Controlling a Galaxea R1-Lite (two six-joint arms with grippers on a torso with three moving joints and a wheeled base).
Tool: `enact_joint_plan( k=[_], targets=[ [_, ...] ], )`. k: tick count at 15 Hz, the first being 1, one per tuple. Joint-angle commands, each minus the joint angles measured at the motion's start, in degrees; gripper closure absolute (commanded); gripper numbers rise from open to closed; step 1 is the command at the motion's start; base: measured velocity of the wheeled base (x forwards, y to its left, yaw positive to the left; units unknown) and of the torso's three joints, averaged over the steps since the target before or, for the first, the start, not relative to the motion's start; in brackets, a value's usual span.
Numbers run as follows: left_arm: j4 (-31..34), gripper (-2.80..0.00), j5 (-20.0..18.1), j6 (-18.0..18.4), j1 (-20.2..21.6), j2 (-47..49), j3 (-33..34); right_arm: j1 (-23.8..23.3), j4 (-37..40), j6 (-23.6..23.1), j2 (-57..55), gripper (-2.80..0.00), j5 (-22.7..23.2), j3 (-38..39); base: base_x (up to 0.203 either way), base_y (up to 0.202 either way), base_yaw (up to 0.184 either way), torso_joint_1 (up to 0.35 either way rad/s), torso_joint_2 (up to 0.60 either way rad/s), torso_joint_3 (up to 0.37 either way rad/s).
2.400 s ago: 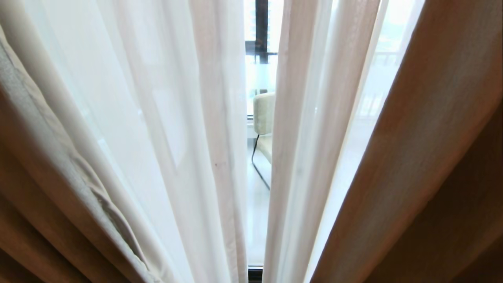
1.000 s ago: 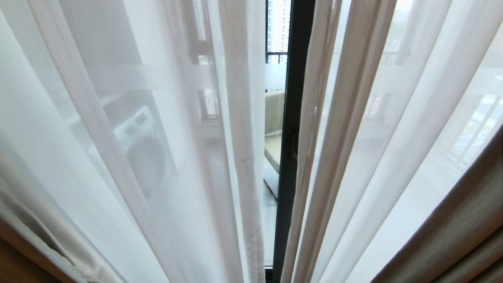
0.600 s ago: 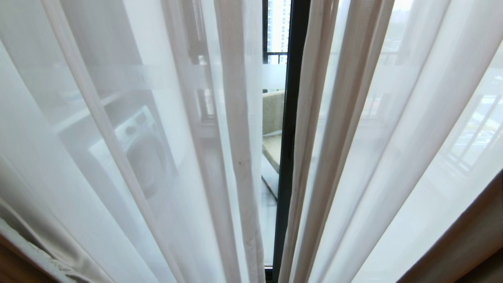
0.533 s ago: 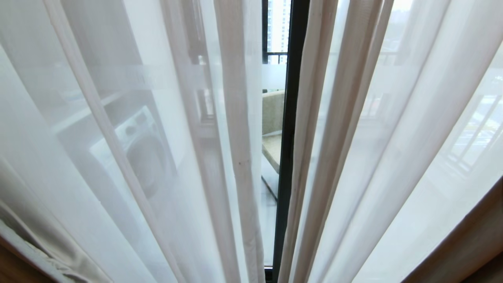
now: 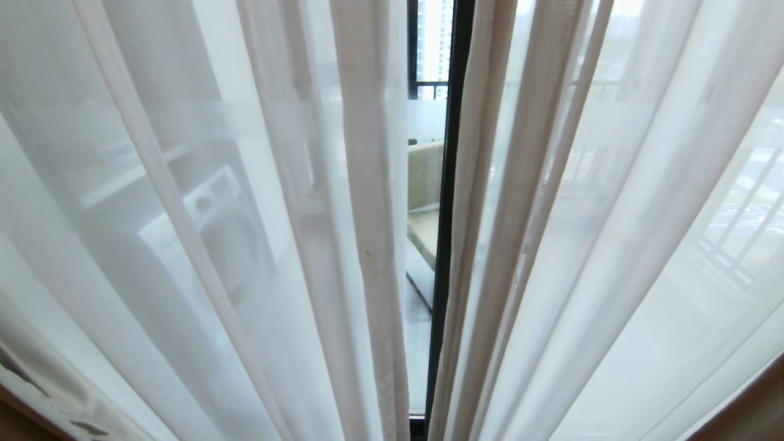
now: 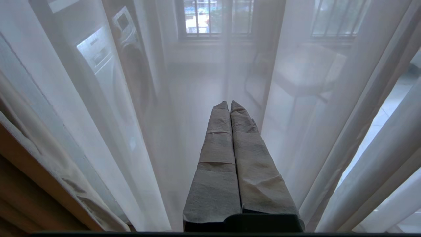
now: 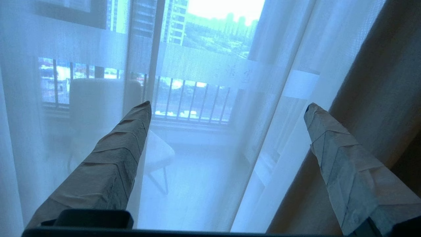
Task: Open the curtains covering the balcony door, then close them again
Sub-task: Pull the outer curtains open on both sides
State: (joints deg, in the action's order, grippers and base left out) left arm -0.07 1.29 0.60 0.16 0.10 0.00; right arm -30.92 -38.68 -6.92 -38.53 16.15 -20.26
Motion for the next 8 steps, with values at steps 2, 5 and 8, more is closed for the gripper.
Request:
enact_joint_plan(
  k=[2,5,8],
  targets=[
    [0.0,0.0,0.0,0.0,0.0,0.0,0.0,16.4,-0.1,-4.2,0.1,0.0,-12.2,0.7,0.0,0.0,0.0,0.0,0.0,0.0],
    [0.0,0.0,0.0,0.0,0.0,0.0,0.0,27.4,0.0,-7.7,0.1,0.0,-23.0,0.9,0.0,0.0,0.0,0.0,0.0,0.0],
    [0.0,0.0,0.0,0.0,0.0,0.0,0.0,30.7,0.2,-8.9,1.2,0.0,-24.2,1.0,0.0,0.0,0.0,0.0,0.0,0.0]
  ],
)
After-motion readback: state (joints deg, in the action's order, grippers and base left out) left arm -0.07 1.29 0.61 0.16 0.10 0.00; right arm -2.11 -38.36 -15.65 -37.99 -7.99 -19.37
